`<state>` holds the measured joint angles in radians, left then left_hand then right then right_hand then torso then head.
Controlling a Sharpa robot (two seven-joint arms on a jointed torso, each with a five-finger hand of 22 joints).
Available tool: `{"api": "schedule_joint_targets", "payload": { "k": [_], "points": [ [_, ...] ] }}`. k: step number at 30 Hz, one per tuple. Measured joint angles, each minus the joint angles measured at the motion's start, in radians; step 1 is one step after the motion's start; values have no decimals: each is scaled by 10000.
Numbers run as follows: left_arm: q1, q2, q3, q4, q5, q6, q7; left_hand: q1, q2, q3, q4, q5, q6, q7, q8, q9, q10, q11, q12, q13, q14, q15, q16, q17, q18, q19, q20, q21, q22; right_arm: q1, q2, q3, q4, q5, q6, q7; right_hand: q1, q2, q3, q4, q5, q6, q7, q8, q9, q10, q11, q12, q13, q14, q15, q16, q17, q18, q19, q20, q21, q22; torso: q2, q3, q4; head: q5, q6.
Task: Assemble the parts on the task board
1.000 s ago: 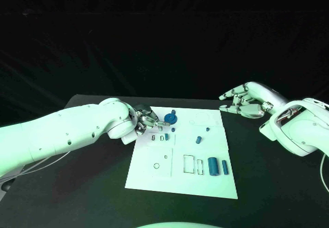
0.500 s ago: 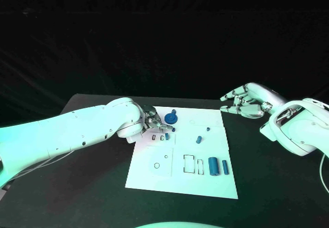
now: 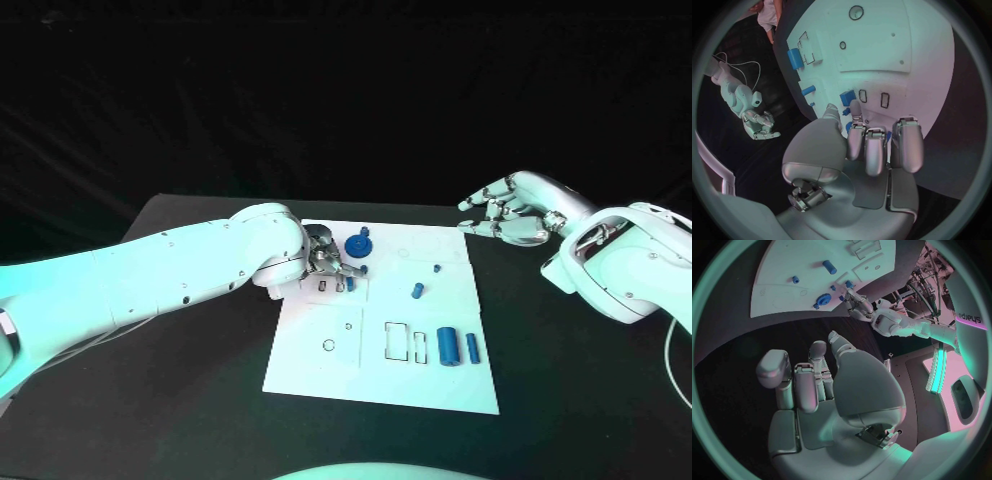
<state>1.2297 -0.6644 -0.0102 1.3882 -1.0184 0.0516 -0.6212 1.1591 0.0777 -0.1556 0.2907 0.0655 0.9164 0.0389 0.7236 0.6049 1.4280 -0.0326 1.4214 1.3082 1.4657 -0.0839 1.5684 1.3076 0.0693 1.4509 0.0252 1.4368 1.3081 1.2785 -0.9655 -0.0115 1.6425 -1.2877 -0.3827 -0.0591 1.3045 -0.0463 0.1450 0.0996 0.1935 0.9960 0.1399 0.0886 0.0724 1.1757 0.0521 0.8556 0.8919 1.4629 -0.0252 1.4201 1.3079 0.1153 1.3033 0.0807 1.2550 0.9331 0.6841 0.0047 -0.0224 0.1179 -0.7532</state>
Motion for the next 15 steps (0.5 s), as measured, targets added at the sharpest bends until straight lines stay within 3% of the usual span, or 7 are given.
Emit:
{"api": "schedule_joint_targets", "payload": {
  "k": [15],
  "points": [
    [0, 259, -4, -366, -67, 338, -66, 39, 39, 1, 0, 0, 36, -35, 0, 44, -1, 1, 0, -1, 0, 0, 0, -2, 1, 0, 0, 0, -2, 0, 33, 0, -25, 0, 29, -11, 0, 0, 0, -1, 0, 0, -1, 0, 1, 2, 1, 0, 1, 0, 0, 0, -1, 0, 0, 0, 1, -17, 9, 1, -9, -35, -69]
  ]
}}
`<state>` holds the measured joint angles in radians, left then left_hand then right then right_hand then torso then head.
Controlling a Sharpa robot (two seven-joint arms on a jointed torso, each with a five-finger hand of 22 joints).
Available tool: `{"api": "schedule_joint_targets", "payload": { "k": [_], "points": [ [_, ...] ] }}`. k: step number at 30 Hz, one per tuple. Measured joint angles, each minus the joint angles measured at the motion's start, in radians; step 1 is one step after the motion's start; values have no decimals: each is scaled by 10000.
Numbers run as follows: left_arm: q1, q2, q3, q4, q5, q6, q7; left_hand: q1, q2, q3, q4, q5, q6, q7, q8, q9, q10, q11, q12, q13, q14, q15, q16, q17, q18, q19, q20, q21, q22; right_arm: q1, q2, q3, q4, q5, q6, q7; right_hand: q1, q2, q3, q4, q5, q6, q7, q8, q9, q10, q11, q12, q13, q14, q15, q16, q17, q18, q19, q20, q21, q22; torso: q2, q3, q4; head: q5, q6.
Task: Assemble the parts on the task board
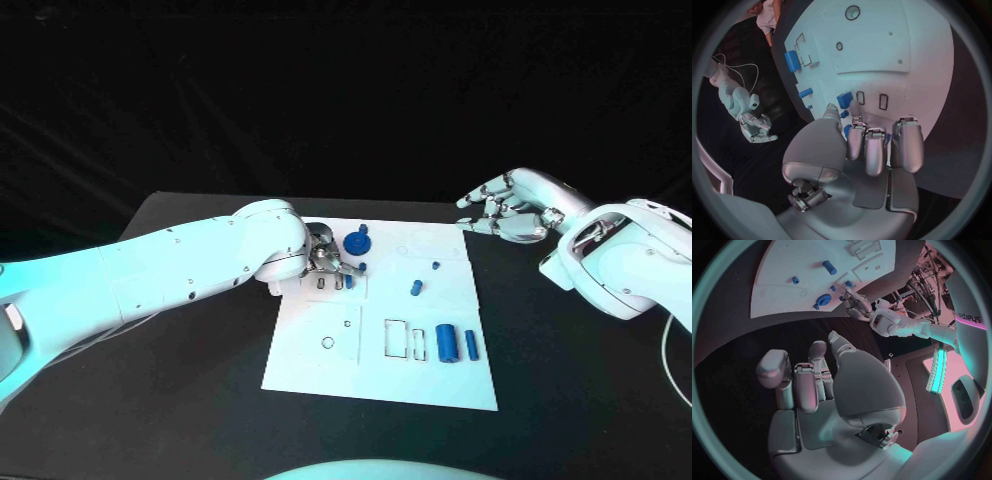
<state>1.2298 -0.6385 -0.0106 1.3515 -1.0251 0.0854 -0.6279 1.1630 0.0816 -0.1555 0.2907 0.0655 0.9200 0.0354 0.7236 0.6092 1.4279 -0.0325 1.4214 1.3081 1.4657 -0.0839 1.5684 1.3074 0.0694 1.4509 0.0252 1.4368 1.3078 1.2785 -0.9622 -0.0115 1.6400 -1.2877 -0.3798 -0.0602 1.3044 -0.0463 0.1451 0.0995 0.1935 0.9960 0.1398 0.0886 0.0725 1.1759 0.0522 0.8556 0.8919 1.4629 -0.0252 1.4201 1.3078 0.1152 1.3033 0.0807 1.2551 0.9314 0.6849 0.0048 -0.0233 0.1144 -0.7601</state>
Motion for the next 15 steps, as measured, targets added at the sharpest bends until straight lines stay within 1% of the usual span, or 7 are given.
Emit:
{"api": "schedule_joint_targets", "payload": {
  "k": [3, 5, 7, 15],
  "points": [
    [-1, 28, 0, -48, 19, 27, 0, 27, 27, 0, 0, 0, 0, 0, 0, 8, 0, 0, -4, 1, 0, 0, 0, 0, 0, 0, 0, 0, 0, 0, 9, 0, -8, 0, 0, 0, 0, 0, 0, 0, 0, 0, 0, 0, 0, 0, 0, 0, 0, 0, 0, 0, 0, 0, 0, 0, 0, 0, -1, 6, 5, -7, -5],
    [-1, 42, 0, -71, 54, 53, 0, 142, 141, 0, 0, 0, -3, -3, 0, 76, -42, -36, -86, 28, 0, 0, 0, 0, 0, 0, 0, 0, 0, 0, 14, 0, -8, 0, 0, 0, 0, 0, 21, 21, 0, 0, 0, 0, 0, 0, 1, 0, 0, 0, 0, 0, -1, 0, 0, 0, 0, 0, -1, 6, 10, -9, -9],
    [-1, 59, 0, -87, 105, 88, 0, 200, 199, 0, 0, 0, -36, -36, 0, 121, -58, -52, -100, 43, 0, 0, 0, -1, 2, 0, 0, 0, 0, 0, 25, 0, -8, 0, -2, 0, 0, 0, 28, 27, 0, 0, 0, 0, 0, 1, 1, 0, 0, 0, 0, 0, -1, 0, 0, 0, 0, -11, -1, 12, 12, -15, -15],
    [-1, 138, 0, -89, 264, 218, 9, 278, 276, -28, -29, 0, -36, -35, 0, 176, -59, -50, -117, 42, 0, 0, 0, -1, 1, 0, 0, 0, -1, 0, 59, -1, -10, -26, -4, 4, 0, 0, 28, 27, 0, 0, 0, 0, 1, 1, 1, 0, 1, 0, 0, -60, -1, 0, 0, 0, 0, -14, -2, 12, 10, -22, -36]
  ]
}}
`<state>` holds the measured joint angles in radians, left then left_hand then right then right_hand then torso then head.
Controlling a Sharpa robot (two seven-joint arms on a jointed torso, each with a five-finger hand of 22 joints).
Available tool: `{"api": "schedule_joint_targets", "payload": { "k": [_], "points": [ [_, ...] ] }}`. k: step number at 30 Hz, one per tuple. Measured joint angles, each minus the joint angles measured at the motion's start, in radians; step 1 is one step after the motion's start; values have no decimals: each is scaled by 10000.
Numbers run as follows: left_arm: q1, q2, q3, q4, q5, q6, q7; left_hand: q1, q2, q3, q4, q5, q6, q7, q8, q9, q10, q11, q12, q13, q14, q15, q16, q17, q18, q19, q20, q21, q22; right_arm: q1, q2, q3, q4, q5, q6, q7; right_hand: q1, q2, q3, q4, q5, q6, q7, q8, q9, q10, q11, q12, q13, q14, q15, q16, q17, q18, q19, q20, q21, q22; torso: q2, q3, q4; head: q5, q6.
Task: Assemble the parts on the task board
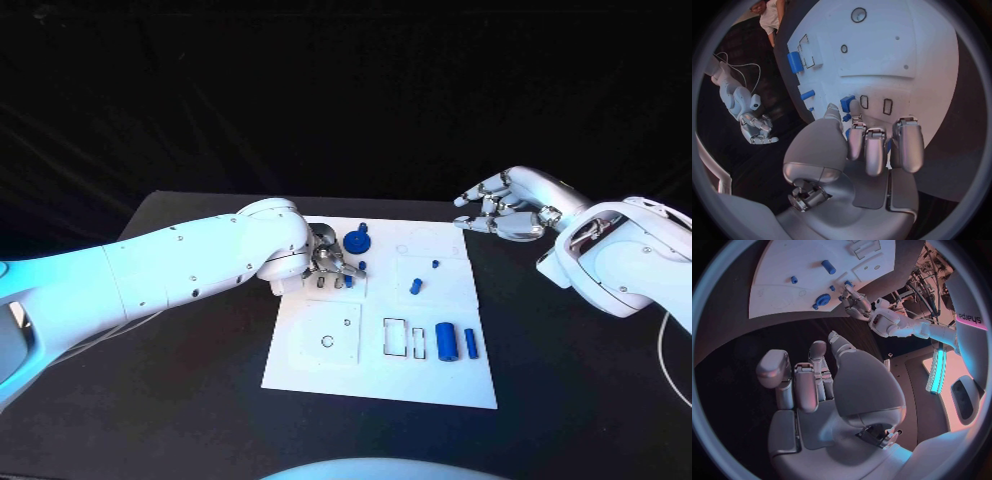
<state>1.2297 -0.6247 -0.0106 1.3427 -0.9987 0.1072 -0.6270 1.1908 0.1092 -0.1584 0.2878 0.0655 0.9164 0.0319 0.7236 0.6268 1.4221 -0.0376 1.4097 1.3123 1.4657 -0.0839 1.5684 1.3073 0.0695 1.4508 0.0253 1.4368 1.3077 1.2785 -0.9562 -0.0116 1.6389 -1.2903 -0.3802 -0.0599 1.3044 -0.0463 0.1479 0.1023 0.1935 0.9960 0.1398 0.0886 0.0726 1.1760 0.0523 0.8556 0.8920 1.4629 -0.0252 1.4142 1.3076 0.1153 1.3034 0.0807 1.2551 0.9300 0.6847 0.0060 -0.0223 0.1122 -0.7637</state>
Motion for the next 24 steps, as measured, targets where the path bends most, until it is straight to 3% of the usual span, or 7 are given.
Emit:
{"api": "schedule_joint_targets", "payload": {
  "k": [8, 19, 20, 21, 24],
  "points": [
    [0, 8, 0, 0, 83, 58, 1, -1, 0, 0, 0, 0, 0, 0, 0, 18, -1, 1, 1, -13, 0, 0, 0, 8, 0, 0, 0, 0, -1, 0, 10, 0, -16, -13, 0, 0, 0, 0, 0, 0, 0, 0, -1, 0, 0, 8, 8, 0, 0, 0, 0, -1, -1, 0, 0, 0, 0, 0, -1, 3, -2, -10, -6],
    [0, 17, 0, -9, 118, 123, -8, 658, 103, 236, -228, 37, -36, -35, 0, 250, -35, 38, 13, 11, 2, 0, 0, 7, 2, 0, 0, 0, -2, 0, 50, 0, -41, -24, 5, -10, 0, 0, 0, 0, 0, 0, 0, 0, 1, 9, 8, 0, 1, 0, 0, -1, -2, 0, 0, 0, 0, 0, 6, 3, 2, -18, -11],
    [0, 17, 0, -14, 119, 128, -9, 691, 136, 298, -232, 37, -36, -35, -1, 269, -37, 40, 12, 52, 8, -6, 0, 7, 1, 0, 0, 0, -2, 0, 52, 0, -42, -25, 5, -11, 0, 0, 0, 0, 0, 0, -1, 0, 1, 9, 8, 0, -2, 0, 0, -1, -2, 0, 0, 0, 0, 0, 6, 3, 1, -18, -12],
    [0, 16, 0, -22, 121, 134, -9, 776, 208, 350, -249, 37, -59, -57, 0, 286, -50, 53, 11, 512, 22, -19, 0, 6, 1, 0, 0, 0, -2, 0, 54, 0, -44, -26, 6, -12, 0, 0, 0, 0, 0, 0, -1, 0, 1, 9, 8, 0, -8, 0, 0, -1, -2, 0, 0, 0, 0, 0, 7, 3, 0, -17, -15],
    [0, 17, 1, -37, 126, 145, -10, 1022, 248, 582, -329, 39, -74, -73, 0, 342, -55, 56, 0, 778, 18, -54, 0, 6, 1, -19, -18, 0, -2, 0, 61, -1, -48, -27, 8, -15, 0, 0, 0, 0, 0, 0, -1, 0, 1, 9, 9, 0, -19, 0, 0, -1, -22, 1, -37, -37, -46, -35, 8, 3, -2, -17, -22]
  ]
}}
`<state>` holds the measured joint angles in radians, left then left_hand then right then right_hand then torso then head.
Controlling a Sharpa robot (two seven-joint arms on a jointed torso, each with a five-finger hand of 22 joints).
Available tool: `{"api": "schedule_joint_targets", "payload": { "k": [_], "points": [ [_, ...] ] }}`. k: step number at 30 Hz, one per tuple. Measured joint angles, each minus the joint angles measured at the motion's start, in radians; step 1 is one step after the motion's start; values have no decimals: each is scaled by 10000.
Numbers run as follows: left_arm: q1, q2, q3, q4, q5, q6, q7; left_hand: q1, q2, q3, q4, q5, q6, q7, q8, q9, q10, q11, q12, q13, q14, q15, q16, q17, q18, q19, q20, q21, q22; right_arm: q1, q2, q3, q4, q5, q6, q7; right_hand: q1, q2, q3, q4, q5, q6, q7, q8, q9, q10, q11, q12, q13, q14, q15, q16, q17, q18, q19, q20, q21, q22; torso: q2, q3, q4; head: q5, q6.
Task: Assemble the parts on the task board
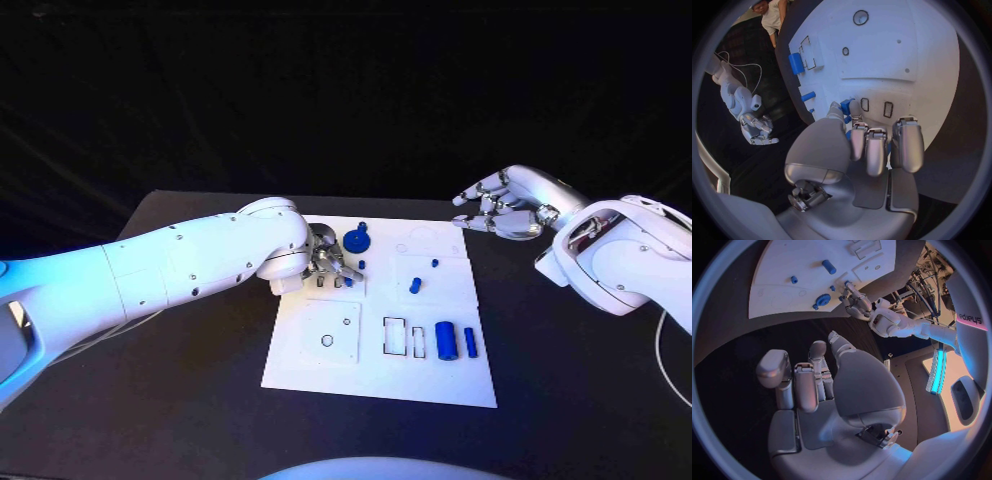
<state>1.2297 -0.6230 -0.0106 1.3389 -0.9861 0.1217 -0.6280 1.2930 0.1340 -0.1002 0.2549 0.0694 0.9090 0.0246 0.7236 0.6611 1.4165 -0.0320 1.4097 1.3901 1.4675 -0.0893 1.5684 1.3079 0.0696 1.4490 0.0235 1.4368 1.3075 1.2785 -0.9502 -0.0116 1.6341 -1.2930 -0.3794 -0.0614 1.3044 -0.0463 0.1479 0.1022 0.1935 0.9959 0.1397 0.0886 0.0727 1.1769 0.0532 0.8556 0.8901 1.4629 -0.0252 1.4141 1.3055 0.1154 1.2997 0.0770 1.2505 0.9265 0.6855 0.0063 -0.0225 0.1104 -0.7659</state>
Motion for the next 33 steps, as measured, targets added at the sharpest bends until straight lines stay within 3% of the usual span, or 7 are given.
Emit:
{"api": "schedule_joint_targets", "payload": {
  "k": [10, 15, 18, 21, 23, 29, 33],
  "points": [
    [23, 56, 20, -75, 35, 43, 8, 320, -275, 701, -169, 43, -92, -18, -148, 116, -13, -60, -18, 106, -18, -18, 0, -1, -1, -19, -19, 0, -1, 0, 13, -3, -7, -5, 18, -4, 0, 0, 0, 0, 0, 0, 0, 0, 0, 0, 1, 0, 0, 0, 0, 0, -25, 0, 0, 0, 0, -22, 6, 0, -3, -37, -27],
    [43, 44, 39, -79, 50, 43, 32, 562, -517, 1587, -335, 195, -218, -35, -313, 153, -34, -114, -154, 107, -18, -18, 0, -2, 0, -56, -55, 0, -1, 0, 14, -5, -13, -6, 43, -9, 0, 0, 0, 0, 0, 0, 0, 0, 1, 1, 1, 0, -4, 0, 0, 0, -41, -1, 0, 0, 0, -22, 6, 2, 2, -54, -36],
    [51, 13, 41, -78, 59, 43, 57, 827, -782, 2314, 13, 358, -272, -15, -429, 157, -49, -130, -276, 105, -18, -18, 0, -2, -1, -56, -55, 0, -1, 0, 14, -7, -15, -7, 62, -12, 22, -19, 0, 57, 22, 0, 0, 0, 1, 1, 1, 0, -19, 0, 0, -37, -41, -1, 1, 1, 0, -22, 5, 2, 7, -61, -42],
    [38, -52, 27, -64, 71, 44, 89, 1067, -1201, 3346, 1036, 505, -300, 66, -502, 382, -68, -149, -347, -290, -17, -22, 0, -3, 0, -56, -55, 0, -1, 0, 15, -9, -18, -8, 80, -16, 134, -27, 0, 57, 122, 0, 0, 40, 0, 1, 1, 0, -24, 0, 0, -37, -30, 0, 1, 1, 0, -22, 4, 1, 10, -63, -47],
    [29, -108, 20, -47, 79, 44, 105, 788, -1599, 4380, 1028, 506, -265, 98, -524, 526, -68, -187, -347, -865, -18, -57, 0, -3, -1, -56, -55, 0, -1, 0, 15, -12, -18, -9, 93, -20, 218, -47, -1, 57, 139, 0, 0, 41, 1, -21, -21, 0, -39, 0, 0, -37, -26, -1, 1, 1, 0, -22, 1, 1, 12, -63, -51],
    [13, -296, 2, 10, 110, 43, 137, 86, -2296, 5746, 933, 508, -226, 132, -397, 804, -50, -125, -333, -819, -19, -57, 0, -3, 0, -55, -55, 0, -2, -1, 10, -17, -22, -10, 132, -27, 225, -39, 0, 57, 139, 0, -1, 40, 1, -30, -30, 0, -39, 0, 0, -37, -26, 0, 1, 1, -39, -37, -1, 3, 16, -55, -61],
    [10, -440, 1, 81, 131, 21, 158, -223, -2441, 6289, 608, 509, -224, 130, -386, 878, -50, -125, -333, -819, -18, -57, 0, -3, -1, -55, -55, 0, -2, -1, 12, -22, -31, -11, 157, -31, 225, -39, 0, 57, 138, 0, -1, 40, 1, -30, -30, 0, -39, 0, 0, -37, -27, -1, 1, 1, -39, -36, -2, 3, 19, -39, -68]
  ]
}}
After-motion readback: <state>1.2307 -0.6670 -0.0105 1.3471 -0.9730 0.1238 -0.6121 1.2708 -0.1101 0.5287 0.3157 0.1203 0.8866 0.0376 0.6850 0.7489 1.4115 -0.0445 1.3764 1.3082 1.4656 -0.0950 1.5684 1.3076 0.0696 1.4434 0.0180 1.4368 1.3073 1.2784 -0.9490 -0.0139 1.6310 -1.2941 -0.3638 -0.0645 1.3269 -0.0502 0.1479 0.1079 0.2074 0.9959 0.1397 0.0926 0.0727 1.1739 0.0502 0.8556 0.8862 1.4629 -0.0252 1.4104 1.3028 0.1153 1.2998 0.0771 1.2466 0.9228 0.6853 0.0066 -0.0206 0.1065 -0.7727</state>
